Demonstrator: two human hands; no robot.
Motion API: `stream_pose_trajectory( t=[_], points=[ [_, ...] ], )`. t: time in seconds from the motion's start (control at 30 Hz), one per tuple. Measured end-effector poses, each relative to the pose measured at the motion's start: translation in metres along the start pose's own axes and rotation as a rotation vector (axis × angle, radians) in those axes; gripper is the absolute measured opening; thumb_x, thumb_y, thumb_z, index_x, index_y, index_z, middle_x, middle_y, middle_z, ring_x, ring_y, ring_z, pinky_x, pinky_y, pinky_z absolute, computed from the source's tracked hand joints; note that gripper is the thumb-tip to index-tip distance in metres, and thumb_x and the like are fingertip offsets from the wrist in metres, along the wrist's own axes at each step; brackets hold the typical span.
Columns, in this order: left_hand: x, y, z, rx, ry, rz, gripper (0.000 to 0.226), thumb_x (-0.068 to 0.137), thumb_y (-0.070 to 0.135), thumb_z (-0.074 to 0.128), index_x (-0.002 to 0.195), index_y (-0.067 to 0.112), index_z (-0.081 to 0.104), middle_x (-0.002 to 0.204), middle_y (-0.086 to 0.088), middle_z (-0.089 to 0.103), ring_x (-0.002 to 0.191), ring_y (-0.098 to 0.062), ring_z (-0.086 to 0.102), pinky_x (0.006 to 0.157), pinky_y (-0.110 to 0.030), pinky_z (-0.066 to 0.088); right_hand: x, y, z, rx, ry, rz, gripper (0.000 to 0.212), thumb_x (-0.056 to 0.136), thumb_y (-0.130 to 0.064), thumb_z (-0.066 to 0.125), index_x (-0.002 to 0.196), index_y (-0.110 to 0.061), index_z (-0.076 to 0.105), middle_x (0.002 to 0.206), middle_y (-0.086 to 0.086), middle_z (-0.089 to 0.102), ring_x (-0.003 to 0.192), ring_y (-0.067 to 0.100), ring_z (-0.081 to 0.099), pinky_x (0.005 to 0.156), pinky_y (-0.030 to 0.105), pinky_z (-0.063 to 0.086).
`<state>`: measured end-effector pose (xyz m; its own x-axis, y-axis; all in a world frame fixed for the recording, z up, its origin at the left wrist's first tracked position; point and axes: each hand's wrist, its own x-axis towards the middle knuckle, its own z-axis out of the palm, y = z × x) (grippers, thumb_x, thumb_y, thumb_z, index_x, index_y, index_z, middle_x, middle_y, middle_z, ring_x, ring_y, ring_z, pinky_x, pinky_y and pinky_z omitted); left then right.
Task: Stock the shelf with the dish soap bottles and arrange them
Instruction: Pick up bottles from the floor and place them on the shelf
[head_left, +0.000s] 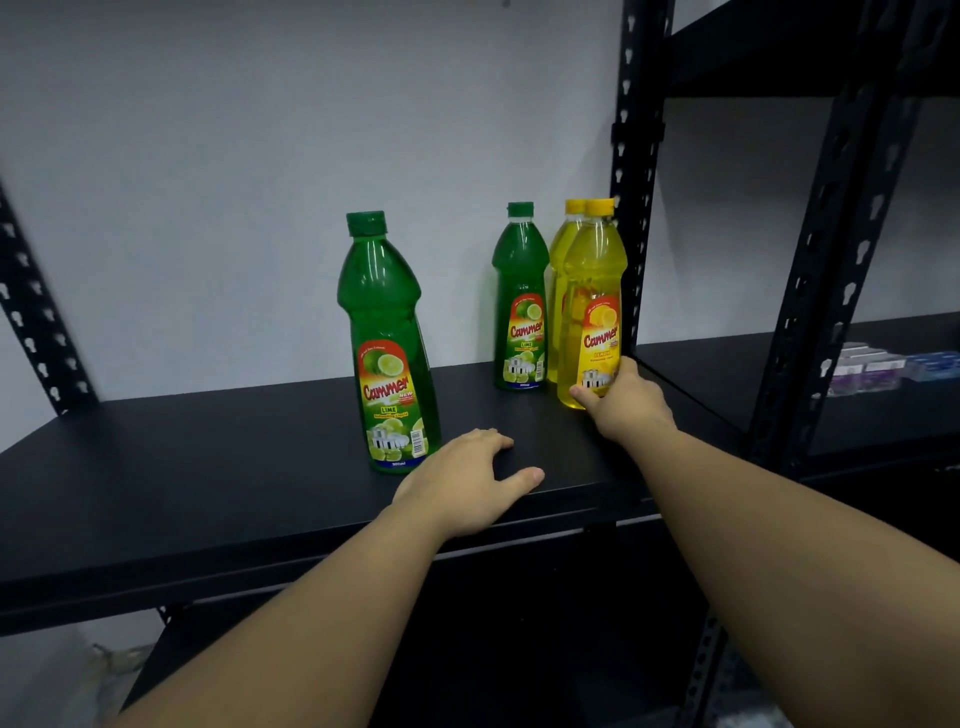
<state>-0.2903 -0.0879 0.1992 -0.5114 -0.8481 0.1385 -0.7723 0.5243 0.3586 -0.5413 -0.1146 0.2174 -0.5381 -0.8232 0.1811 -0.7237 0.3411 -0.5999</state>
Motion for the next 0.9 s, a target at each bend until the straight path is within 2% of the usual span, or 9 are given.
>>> stream_pose_trajectory(
  t=[0.17, 0.27, 0.37, 0.47, 0.53, 0.6, 0.73, 0.83, 0.9],
  points=[
    [-0.008, -0.001, -0.003, -0.073, 0.104, -0.05, 0.07, 0.081, 0.083, 0.055, 0.13, 0.034, 0.064, 0.134, 0.014, 0.061, 0.121, -0.009, 0.058, 0.103, -0.041, 0.052, -0.023, 0.001, -0.001, -0.089, -0.007, -0.103, 0.092, 0.081, -0.063, 0.075, 0.146, -0.014, 0.033, 0.14, 0.014, 0.051, 0.13, 0.035, 0.048, 0.101, 0.05, 0.05],
    [-0.016, 0.0, -0.005, -0.098, 0.194, -0.059, 0.045, 0.085, 0.072, 0.065, 0.11, 0.035, 0.069, 0.111, 0.017, 0.062, 0.104, -0.008, 0.06, 0.092, -0.039, 0.056, -0.051, 0.011, -0.009, -0.2, -0.063, -0.204, 0.084, 0.081, -0.08, 0.058, 0.14, -0.02, 0.047, 0.133, 0.007, 0.057, 0.123, 0.029, 0.053, 0.097, 0.047, 0.051],
    [-0.027, -0.001, -0.005, -0.091, 0.234, -0.04, 0.035, 0.089, 0.064, 0.066, 0.107, 0.035, 0.072, 0.106, 0.018, 0.062, 0.101, -0.007, 0.06, 0.089, -0.038, 0.056, -0.083, 0.03, -0.01, -0.29, -0.009, -0.336, 0.083, 0.082, -0.09, 0.03, 0.128, -0.028, 0.061, 0.13, -0.004, 0.063, 0.121, 0.021, 0.056, 0.098, 0.043, 0.044],
    [-0.042, -0.005, -0.007, -0.143, 0.268, -0.034, 0.026, 0.09, 0.058, 0.069, 0.102, 0.035, 0.074, 0.104, 0.017, 0.064, 0.099, -0.007, 0.061, 0.084, -0.032, 0.054, -0.105, 0.043, -0.006, -0.298, 0.058, -0.402, 0.092, 0.084, -0.092, 0.017, 0.143, -0.031, 0.056, 0.153, -0.006, 0.051, 0.144, 0.017, 0.04, 0.116, 0.043, 0.026],
    [-0.053, -0.01, -0.01, -0.182, 0.342, -0.055, 0.014, 0.089, 0.049, 0.075, 0.086, 0.036, 0.07, 0.097, 0.016, 0.061, 0.092, -0.005, 0.059, 0.074, -0.023, 0.048, -0.112, 0.048, -0.005, -0.293, 0.064, -0.412, 0.1, 0.083, -0.094, 0.013, 0.149, -0.029, 0.05, 0.159, -0.006, 0.044, 0.149, 0.018, 0.032, 0.121, 0.044, 0.018],
    [-0.064, -0.018, -0.012, -0.226, 0.453, -0.108, 0.021, 0.086, 0.038, 0.081, 0.08, 0.032, 0.061, 0.097, 0.014, 0.054, 0.088, -0.007, 0.056, 0.07, -0.017, 0.043, -0.118, 0.052, -0.004, -0.328, 0.061, -0.428, 0.106, 0.081, -0.096, 0.012, 0.154, -0.026, 0.045, 0.162, -0.005, 0.039, 0.152, 0.019, 0.028, 0.123, 0.045, 0.014],
    [-0.07, -0.034, -0.031, -0.418, 0.59, -0.359, 0.051, 0.079, 0.025, 0.089, 0.107, 0.021, 0.046, 0.118, 0.0, 0.04, 0.095, -0.019, 0.061, 0.086, -0.036, 0.056, -0.125, 0.055, -0.002, -0.39, 0.065, -0.437, 0.112, 0.078, -0.098, 0.015, 0.159, -0.022, 0.035, 0.165, -0.002, 0.034, 0.154, 0.021, 0.023, 0.126, 0.048, 0.009],
    [-0.059, -0.045, -0.049, -0.48, 0.465, -0.514, 0.088, 0.081, 0.029, 0.09, 0.148, 0.017, 0.035, 0.142, -0.013, 0.04, 0.104, -0.02, 0.061, 0.096, -0.037, 0.051, -0.125, 0.054, -0.003, -0.349, 0.054, -0.418, 0.11, 0.081, -0.095, 0.012, 0.159, -0.021, 0.035, 0.165, -0.003, 0.034, 0.155, 0.02, 0.021, 0.126, 0.047, 0.008],
    [-0.053, -0.052, -0.057, -0.597, 0.376, -0.489, 0.095, 0.085, 0.024, 0.088, 0.159, 0.015, 0.029, 0.148, -0.015, 0.049, 0.114, -0.029, 0.066, 0.101, -0.047, 0.057, -0.124, 0.052, -0.004, -0.331, 0.049, -0.411, 0.109, 0.081, -0.093, 0.011, 0.159, -0.021, 0.036, 0.165, -0.003, 0.034, 0.155, 0.02, 0.022, 0.126, 0.047, 0.008]
  ],
)
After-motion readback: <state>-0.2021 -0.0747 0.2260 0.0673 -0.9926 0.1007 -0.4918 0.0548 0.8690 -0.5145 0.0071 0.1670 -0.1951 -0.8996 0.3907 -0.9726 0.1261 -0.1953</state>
